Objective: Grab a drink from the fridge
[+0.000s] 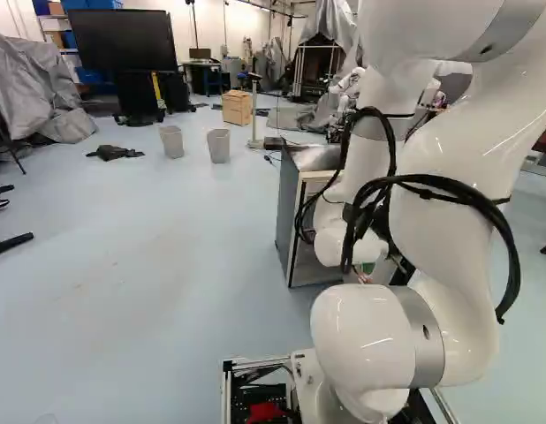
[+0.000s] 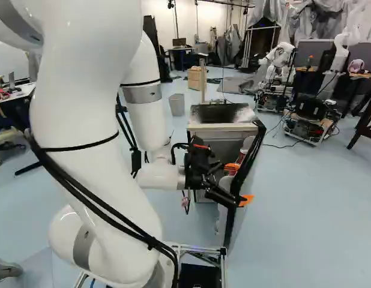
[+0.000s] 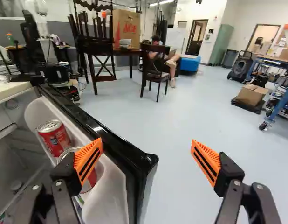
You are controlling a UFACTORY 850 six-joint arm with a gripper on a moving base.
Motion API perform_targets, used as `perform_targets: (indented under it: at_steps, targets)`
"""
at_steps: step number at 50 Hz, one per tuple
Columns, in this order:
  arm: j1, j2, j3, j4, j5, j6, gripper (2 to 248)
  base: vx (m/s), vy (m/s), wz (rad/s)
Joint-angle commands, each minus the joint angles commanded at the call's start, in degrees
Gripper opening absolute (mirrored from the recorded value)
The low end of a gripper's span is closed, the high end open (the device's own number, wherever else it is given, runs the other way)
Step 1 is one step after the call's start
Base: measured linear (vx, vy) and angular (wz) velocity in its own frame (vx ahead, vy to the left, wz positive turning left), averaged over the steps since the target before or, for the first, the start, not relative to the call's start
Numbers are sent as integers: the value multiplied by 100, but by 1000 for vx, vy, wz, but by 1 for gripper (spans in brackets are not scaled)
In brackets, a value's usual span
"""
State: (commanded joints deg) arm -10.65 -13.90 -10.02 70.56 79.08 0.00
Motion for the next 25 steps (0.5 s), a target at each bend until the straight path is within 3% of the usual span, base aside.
perform_targets:
  at_steps: [25]
  targets:
    - [-963,-317,-490,52,0,0,247,0,0,0]
